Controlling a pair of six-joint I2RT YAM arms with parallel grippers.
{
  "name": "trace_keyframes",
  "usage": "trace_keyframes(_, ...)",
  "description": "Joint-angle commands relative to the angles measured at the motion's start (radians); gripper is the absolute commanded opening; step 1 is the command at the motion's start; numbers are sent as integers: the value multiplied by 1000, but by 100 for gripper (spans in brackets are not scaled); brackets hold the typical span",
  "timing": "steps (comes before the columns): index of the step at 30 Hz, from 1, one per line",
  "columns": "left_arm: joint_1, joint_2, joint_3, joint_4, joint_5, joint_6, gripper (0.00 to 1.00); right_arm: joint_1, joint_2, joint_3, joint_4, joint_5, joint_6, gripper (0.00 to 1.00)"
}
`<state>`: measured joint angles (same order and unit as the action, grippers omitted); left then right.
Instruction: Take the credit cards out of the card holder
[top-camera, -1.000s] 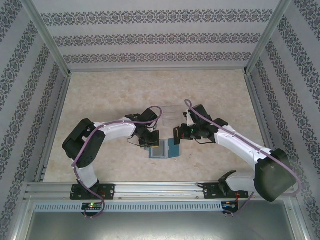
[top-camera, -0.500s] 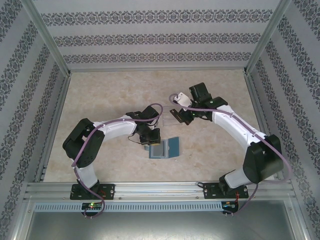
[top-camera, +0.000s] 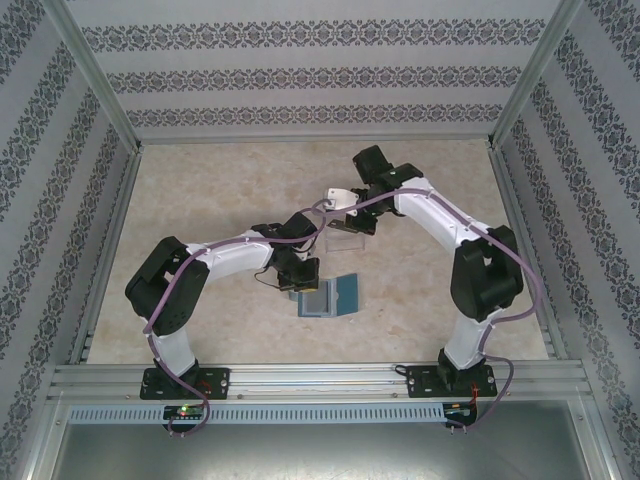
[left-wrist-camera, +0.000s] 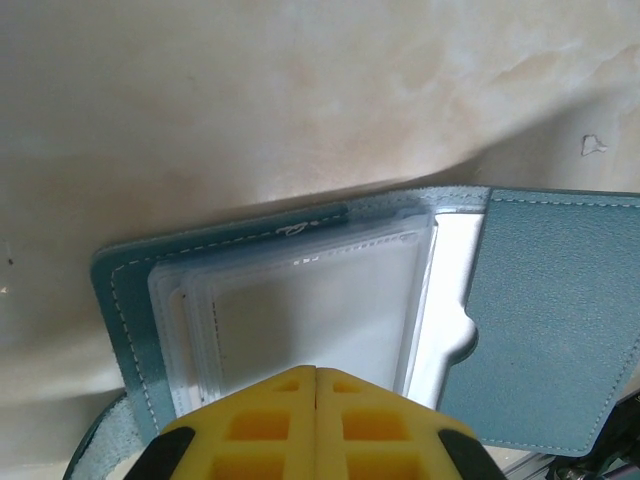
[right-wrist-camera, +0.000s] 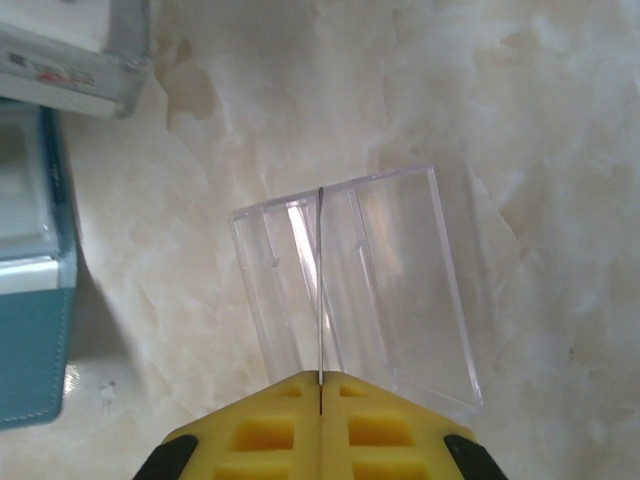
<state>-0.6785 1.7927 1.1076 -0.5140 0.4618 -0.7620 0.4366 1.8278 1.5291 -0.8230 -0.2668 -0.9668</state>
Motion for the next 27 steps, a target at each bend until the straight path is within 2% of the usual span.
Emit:
trace_keyframes(1, 17, -4, 6, -40, -9, 23, 5, 8, 54, 68, -98, 38, -97, 0)
trace_keyframes(6, 23, -1, 5, -46, -6, 30, 5, 10, 138, 141, -164, 71, -133, 0)
trace_keyframes(27, 31, -5, 1, -46, -5, 37, 5, 57, 321, 298, -336, 39, -131, 0)
